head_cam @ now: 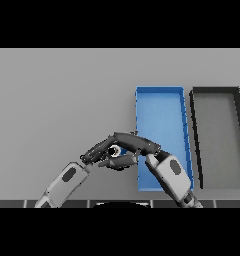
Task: Pick up the blue pipe and place it into the blue bin.
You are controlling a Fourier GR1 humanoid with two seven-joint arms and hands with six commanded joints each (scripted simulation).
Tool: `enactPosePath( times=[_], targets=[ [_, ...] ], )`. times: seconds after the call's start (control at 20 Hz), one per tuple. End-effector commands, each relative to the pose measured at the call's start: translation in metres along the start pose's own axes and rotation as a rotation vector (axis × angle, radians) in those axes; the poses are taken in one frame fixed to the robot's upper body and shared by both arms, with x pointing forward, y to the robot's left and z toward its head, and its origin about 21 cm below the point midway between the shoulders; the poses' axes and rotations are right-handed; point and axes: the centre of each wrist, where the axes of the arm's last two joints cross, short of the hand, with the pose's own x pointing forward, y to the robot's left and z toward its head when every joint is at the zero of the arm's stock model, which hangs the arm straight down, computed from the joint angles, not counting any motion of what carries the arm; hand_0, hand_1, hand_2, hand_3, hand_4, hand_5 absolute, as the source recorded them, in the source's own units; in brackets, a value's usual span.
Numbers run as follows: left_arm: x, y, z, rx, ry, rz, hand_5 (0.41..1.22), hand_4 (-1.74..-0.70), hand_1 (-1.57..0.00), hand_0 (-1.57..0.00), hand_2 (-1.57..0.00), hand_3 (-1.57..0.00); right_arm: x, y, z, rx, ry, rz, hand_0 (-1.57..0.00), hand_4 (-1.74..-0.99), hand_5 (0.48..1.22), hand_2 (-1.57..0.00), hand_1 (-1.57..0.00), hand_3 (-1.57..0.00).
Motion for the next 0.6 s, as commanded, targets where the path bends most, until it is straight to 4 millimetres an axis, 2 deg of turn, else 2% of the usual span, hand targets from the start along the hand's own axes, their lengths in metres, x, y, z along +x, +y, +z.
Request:
enactPosePath(
  times=[0.0,0.05,0.15,0.3,0.4,0.55],
  targets=[
    [-0.002,0.002,0.000,0.002,0.015,-0.003,0.555,-0.90,-0.01,-0.01,-0.01,-0.01,0.000,-0.002,0.002,-0.003,0.002,-0.025,-1.57,-1.490,1.221,-1.57,-1.57,-1.57],
    [-0.002,-0.001,0.000,-0.002,0.019,0.008,0.548,-0.90,-0.01,-0.01,-0.01,-0.01,0.007,-0.003,0.002,0.001,-0.016,-0.066,-1.57,-1.491,1.221,-1.57,-1.57,-1.57],
    [-0.005,-0.003,0.004,-0.005,0.028,0.012,0.534,-0.91,-0.01,-0.01,0.00,-0.01,0.021,-0.007,0.003,0.005,-0.029,-0.112,-1.57,-1.581,1.221,-1.57,-1.57,-1.57],
    [-0.002,-0.001,0.002,-0.013,0.042,0.017,0.507,-0.92,0.00,0.00,0.00,0.00,0.041,-0.023,0.001,-0.030,-0.034,-0.182,-1.57,-1.659,1.221,-1.57,-1.57,-1.57],
    [0.000,-0.008,0.003,-0.020,0.038,0.032,0.503,-0.92,0.00,0.00,0.00,0.00,0.068,-0.037,0.008,-0.066,-0.074,-0.222,-1.57,-1.689,1.171,-1.57,-1.57,-1.57],
    [-0.002,-0.003,0.007,-0.017,0.054,0.023,0.503,-0.92,0.00,0.00,0.00,0.00,0.112,-0.064,0.004,-0.103,-0.191,-0.199,-1.57,-1.714,1.134,-1.57,-1.57,-1.57]
  ],
)
